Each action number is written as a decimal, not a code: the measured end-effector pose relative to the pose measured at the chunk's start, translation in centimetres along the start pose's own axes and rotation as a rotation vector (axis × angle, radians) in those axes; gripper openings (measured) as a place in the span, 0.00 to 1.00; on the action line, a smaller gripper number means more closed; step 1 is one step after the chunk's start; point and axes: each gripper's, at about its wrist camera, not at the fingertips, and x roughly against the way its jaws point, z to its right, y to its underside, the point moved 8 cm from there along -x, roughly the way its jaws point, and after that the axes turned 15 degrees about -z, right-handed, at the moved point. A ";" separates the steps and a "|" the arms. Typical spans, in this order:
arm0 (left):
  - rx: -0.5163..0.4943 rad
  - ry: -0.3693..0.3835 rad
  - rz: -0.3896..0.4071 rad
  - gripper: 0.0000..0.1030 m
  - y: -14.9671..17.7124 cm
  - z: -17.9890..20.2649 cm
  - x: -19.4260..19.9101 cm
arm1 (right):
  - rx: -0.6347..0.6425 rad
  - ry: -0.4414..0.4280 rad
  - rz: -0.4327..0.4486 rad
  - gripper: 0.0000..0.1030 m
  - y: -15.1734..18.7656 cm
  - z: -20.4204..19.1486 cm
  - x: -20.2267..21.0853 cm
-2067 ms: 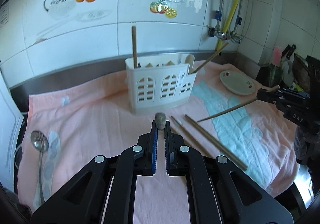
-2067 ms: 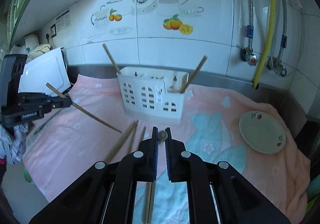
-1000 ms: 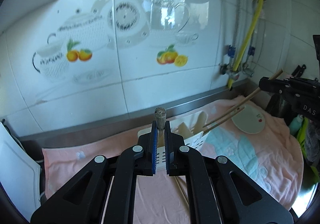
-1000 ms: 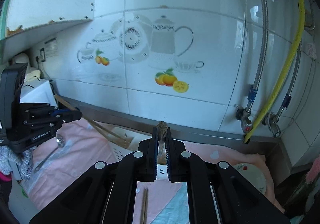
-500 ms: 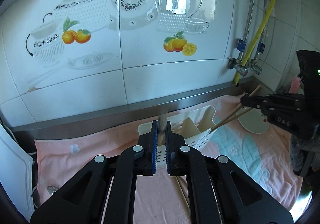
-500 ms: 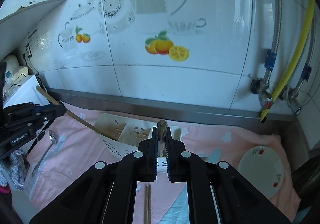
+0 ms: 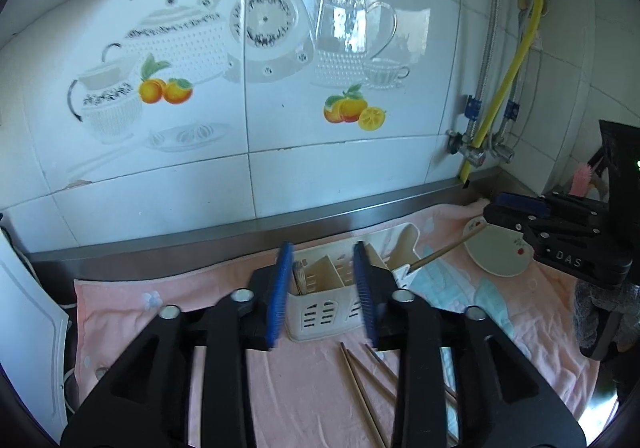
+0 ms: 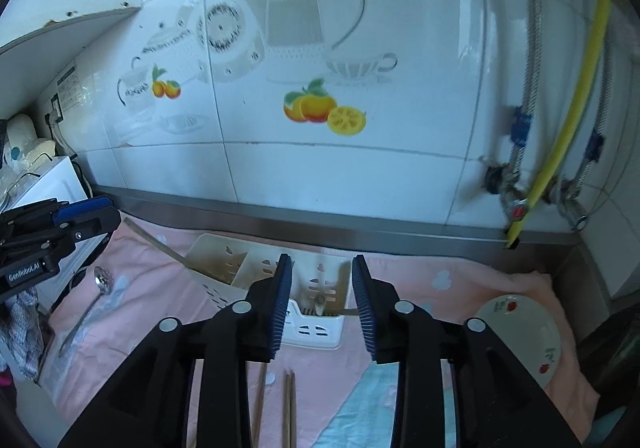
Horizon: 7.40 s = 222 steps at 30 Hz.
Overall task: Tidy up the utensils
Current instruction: 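Open the left tool to drop the chopstick into the holder, then lower both tools onto separate wooden chopsticks on the towel and close their fingers, then lift the chopsticks with both tools and carry them over the white holder, then open both tools to drop the chopsticks into the white holder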
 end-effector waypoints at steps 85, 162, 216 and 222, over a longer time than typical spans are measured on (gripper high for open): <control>0.248 0.034 -0.169 0.62 25.5 -2.2 -1.7 | 0.129 -0.009 -0.314 0.07 27.8 -2.9 -8.4; 0.014 0.068 -0.057 0.05 13.6 5.1 -0.9 | 0.104 -0.022 -0.058 0.06 13.3 -2.9 1.7; 0.038 -0.042 -0.038 0.07 -2.0 -0.6 -3.7 | 0.050 0.023 -0.098 0.14 -0.9 -1.1 -3.2; 0.046 -0.038 -0.008 0.20 -1.6 -0.6 -1.9 | 0.044 0.030 -0.045 0.23 -0.7 -1.0 -0.7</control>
